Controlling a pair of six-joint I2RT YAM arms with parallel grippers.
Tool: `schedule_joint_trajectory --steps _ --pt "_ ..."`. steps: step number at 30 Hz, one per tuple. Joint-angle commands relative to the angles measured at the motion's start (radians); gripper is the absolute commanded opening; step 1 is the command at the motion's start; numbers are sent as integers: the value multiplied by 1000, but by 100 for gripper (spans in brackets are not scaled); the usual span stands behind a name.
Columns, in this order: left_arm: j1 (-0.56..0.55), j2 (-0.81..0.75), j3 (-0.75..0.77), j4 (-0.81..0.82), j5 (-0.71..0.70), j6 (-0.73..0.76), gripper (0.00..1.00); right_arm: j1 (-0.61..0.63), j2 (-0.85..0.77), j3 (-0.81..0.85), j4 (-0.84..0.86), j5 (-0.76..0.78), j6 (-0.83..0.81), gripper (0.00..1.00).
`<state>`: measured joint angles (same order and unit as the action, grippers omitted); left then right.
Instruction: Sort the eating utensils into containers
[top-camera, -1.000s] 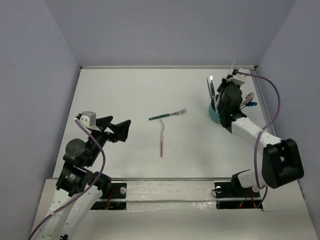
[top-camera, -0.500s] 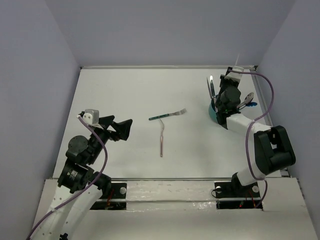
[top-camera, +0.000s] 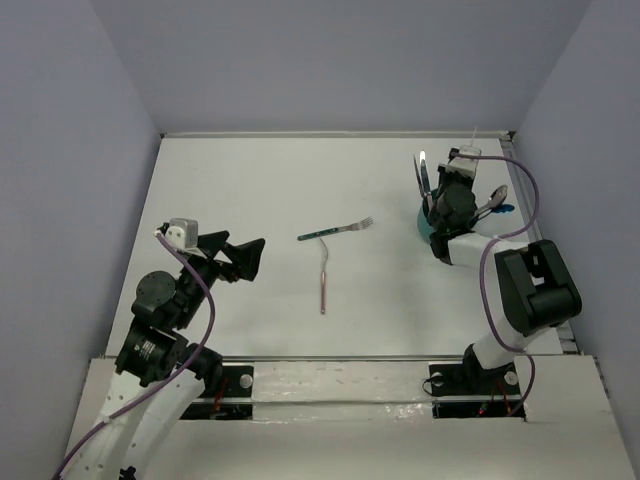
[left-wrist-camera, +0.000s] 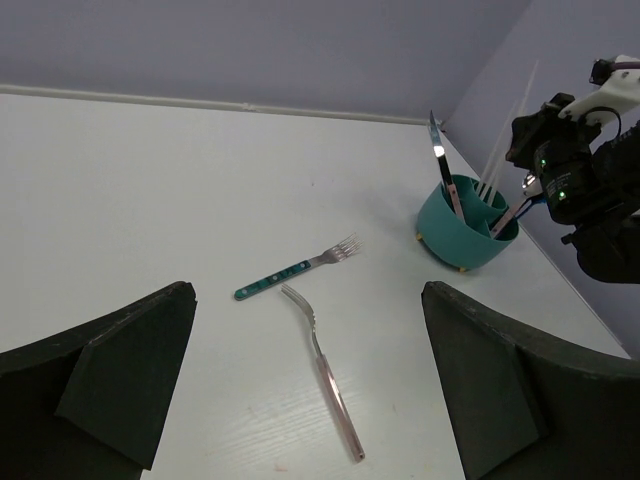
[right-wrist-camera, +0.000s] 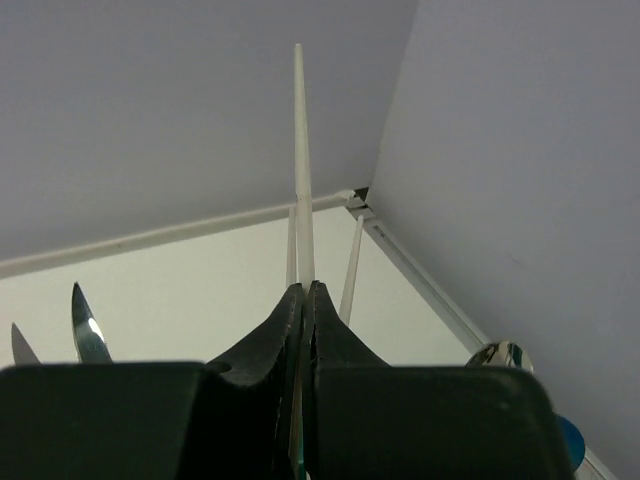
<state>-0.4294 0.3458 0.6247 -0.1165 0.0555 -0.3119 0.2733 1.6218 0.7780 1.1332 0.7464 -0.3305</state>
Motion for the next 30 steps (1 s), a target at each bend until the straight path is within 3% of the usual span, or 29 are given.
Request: schedule_joint_trajectory --steps 1,3,4,6,8,13,14,17,22,30 --pt "8 -1 26 48 12 13 99 -6 -25 -35 71 39 73 2" --pt "8 -4 26 48 14 13 99 -6 -62 -55 21 34 128 16" --pt "8 -2 26 48 12 11 99 -6 -75 -57 -36 25 161 31" --pt "8 -4 26 48 15 11 99 -6 -123 -43 -117 8 198 48" --pt "8 -7 26 47 17 10 99 -6 -166 -25 -284 -21 274 64" --pt "8 -18 26 43 14 10 99 -6 -333 38 -649 -91 456 80" --pt "8 -24 26 43 14 10 99 -6 -358 44 -793 -91 529 84" --pt "8 -36 24 38 15 8 99 -6 -465 21 -1022 -105 655 92" --pt "8 -48 24 37 18 8 99 -6 -583 -45 -1339 -186 803 95" --pt "8 -73 23 25 9 8 99 -46 -628 -120 -1463 -188 846 96"
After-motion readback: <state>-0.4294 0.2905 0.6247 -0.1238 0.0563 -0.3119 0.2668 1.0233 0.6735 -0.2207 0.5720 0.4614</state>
